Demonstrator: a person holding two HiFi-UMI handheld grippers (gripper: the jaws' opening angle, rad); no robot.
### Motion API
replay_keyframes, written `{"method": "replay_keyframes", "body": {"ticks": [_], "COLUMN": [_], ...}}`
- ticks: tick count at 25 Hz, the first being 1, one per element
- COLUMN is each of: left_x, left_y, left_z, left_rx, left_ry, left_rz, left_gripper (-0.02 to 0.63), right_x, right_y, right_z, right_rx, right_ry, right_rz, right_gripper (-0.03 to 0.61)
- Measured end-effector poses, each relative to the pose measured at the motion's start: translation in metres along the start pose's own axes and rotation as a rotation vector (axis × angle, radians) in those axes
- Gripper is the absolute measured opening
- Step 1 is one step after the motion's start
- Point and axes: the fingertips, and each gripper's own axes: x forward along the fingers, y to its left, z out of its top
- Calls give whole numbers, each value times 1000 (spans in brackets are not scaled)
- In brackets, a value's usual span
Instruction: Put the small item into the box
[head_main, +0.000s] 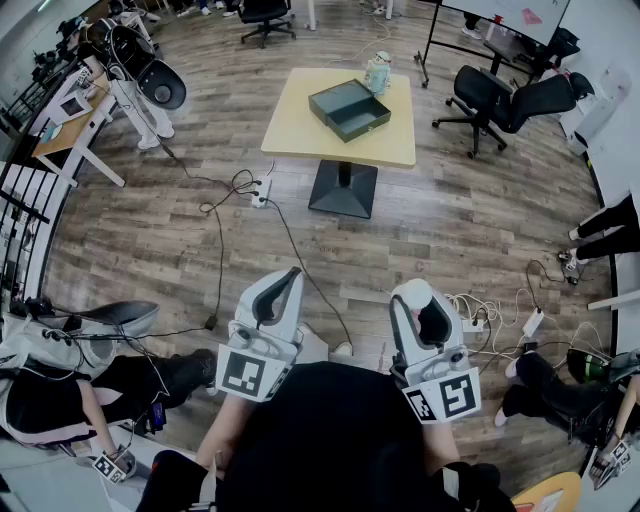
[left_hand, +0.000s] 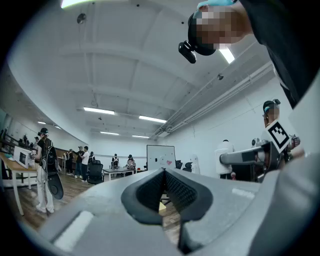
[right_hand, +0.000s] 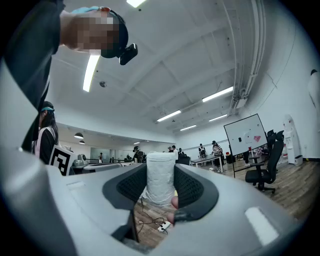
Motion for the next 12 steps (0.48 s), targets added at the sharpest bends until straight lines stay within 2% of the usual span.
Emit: {"method": "replay_keyframes", "body": {"ticks": [4, 7, 12], "left_x": [0, 0, -1], "left_y": [-6, -11, -14], "left_z": [6, 6, 1], "left_rx": [17, 10, 44], "left_ry": [-13, 2, 37], "left_rz": [-6, -4, -6], "left_gripper": [2, 2, 2], "right_x": [-5, -6, -5], "right_y": [-2, -6, -10], "right_z": [1, 4, 2], "right_rx": [-6, -8, 0], "right_ry": [-1, -2, 5], "right_rz": [-2, -6, -8], "right_gripper": [170, 170, 170]}}
